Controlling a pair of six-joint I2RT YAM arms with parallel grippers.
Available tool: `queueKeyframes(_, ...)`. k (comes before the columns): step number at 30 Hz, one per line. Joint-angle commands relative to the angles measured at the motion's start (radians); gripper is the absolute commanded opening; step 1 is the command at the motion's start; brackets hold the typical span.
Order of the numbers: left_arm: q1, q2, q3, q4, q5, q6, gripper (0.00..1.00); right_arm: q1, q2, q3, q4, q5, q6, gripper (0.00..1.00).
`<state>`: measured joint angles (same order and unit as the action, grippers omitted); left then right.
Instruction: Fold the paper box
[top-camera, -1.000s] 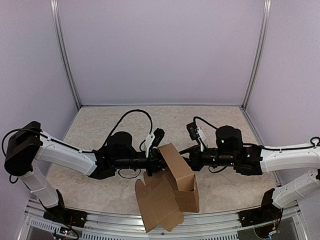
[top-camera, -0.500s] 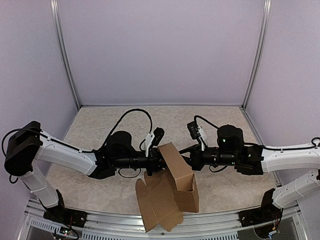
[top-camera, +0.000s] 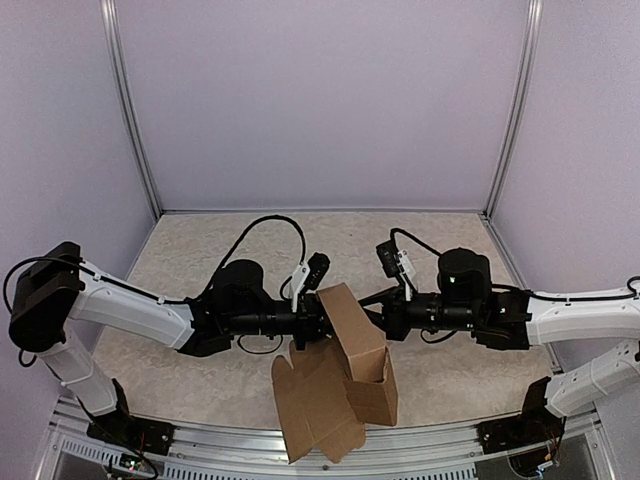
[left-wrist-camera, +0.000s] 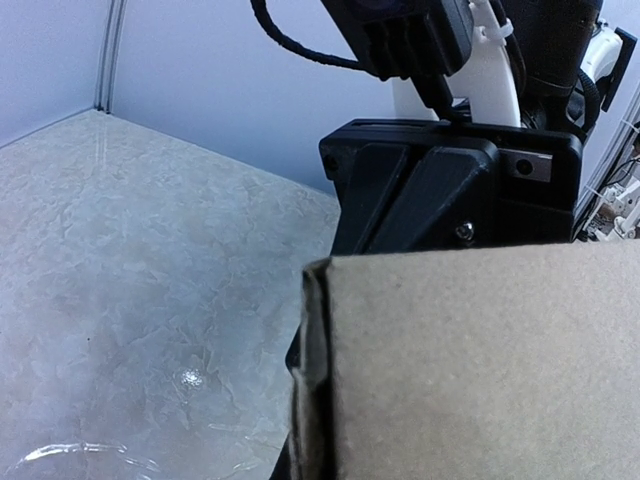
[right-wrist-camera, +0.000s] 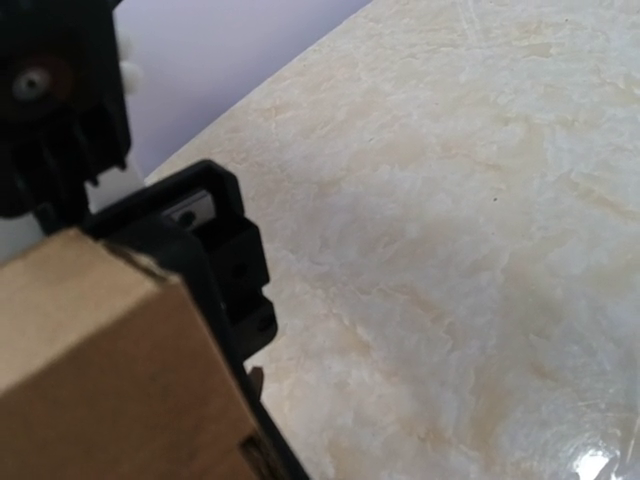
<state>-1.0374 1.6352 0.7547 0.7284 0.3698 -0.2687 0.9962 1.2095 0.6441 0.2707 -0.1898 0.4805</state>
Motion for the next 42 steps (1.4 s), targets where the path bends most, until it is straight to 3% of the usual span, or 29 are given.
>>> queueKeyframes(1, -0.009, 0.005, 0.026, -0.003, 0.021, 0.005, 0.0, 0.019, -0.042, 0.035, 0.027, -0.055, -0.032, 0.0)
queueKeyframes(18, -0.007, -0.003, 0.02, -0.004, -0.004, 0.009, 0.0, 0.033, -0.044, 0.042, -0.001, -0.09, -0.026, 0.0)
queueKeyframes(33, 0.002, -0.009, -0.005, 0.013, -0.03, 0.009, 0.0, 0.046, -0.09, 0.031, -0.094, -0.017, -0.031, 0.0)
queueKeyframes(42, 0.004, -0.002, 0.009, 0.005, -0.032, 0.01, 0.0, 0.061, -0.007, 0.077, -0.062, -0.09, -0.031, 0.0)
